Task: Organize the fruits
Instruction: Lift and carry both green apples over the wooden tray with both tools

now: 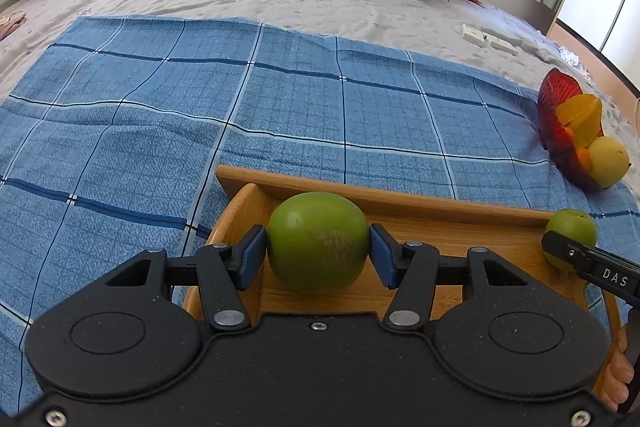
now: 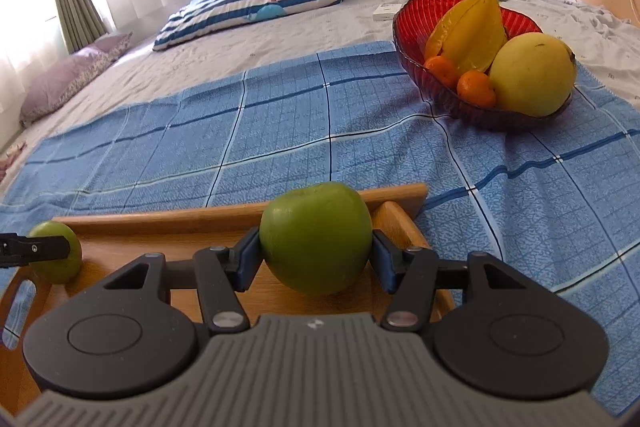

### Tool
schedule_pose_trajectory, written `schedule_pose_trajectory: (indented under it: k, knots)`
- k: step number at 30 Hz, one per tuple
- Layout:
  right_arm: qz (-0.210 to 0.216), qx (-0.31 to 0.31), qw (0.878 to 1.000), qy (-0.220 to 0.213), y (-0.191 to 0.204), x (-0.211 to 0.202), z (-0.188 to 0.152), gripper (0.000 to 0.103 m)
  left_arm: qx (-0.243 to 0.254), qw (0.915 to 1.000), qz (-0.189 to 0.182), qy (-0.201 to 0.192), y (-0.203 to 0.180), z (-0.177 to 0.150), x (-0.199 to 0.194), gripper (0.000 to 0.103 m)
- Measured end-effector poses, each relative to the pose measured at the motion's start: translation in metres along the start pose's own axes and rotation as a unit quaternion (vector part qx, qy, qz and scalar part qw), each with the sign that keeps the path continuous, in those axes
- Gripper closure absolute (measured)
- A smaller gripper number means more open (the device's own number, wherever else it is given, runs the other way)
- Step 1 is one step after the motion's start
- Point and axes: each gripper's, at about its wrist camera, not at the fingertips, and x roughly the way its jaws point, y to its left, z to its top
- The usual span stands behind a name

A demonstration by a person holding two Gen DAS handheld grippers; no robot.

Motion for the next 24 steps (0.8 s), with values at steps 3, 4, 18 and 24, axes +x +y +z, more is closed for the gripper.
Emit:
schedule_pose_trajectory:
  k: [3, 4, 18, 24]
  knots:
    - [0.001, 0.001, 1.0, -0.012, -0.0004, -0.0001, -0.0046, 0.043, 0.004, 1.0, 0.002, -0.002, -0.0013, -0.0004, 0.0003, 0.05]
    - [0.002, 0.001, 1.0, -0.016, -0.0006, -0.0002, -0.006, 0.043, 0.005, 1.0, 0.002, -0.002, -0.0009, -0.0004, 0.0003, 0.05]
    - [0.013, 0.014, 1.0, -0.02, -0.005, -0.0006, -0.0084, 0.043, -0.004, 1.0, -0.003, 0.005, 0.0027, 0.0, 0.0012, 0.05]
    - [0.007, 0.004, 1.0, -0.017, -0.0017, -0.0018, -0.009, 0.03, -0.009, 0.9999, -0.007, 0.01, 0.0078, -0.0035, 0.0055, 0.051]
